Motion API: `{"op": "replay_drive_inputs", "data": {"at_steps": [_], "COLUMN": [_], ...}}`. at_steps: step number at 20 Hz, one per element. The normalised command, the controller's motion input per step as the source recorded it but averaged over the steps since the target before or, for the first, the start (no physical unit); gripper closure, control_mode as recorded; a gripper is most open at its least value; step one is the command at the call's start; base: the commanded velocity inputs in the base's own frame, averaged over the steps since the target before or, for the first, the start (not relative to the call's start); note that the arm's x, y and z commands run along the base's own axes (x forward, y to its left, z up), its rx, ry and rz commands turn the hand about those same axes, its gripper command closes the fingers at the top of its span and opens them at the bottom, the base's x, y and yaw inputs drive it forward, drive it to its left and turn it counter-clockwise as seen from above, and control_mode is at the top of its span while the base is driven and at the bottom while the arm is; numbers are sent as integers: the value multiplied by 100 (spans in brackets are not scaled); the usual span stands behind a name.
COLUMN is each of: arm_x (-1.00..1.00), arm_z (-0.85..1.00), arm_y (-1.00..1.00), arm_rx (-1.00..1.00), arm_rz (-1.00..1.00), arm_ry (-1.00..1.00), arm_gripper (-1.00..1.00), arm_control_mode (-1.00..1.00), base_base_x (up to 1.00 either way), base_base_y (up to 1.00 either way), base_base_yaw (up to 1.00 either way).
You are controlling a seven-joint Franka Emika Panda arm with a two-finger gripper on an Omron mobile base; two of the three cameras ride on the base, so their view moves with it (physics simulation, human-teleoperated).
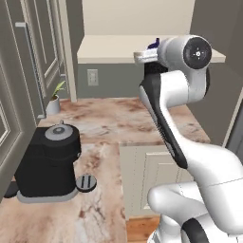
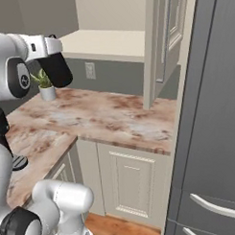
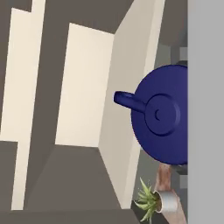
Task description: Pick the water bottle from the counter and place it in the open cabinet.
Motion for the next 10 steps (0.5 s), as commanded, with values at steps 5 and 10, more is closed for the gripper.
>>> {"op": "replay_drive_inputs", "data": {"at_steps": [5,10], "arm_x": [23,35], "arm_z": [31,34], "arm_y": [-19,-8], "arm_rx": [0,0], "arm_rz": [-25,-25], "arm_ry": [-4,1], "arm_gripper": [100,100], "arm_control_mode": [-100,-100], "base_base_x": [0,0], "base_base_y": [0,0], "base_base_yaw": [0,0]}}
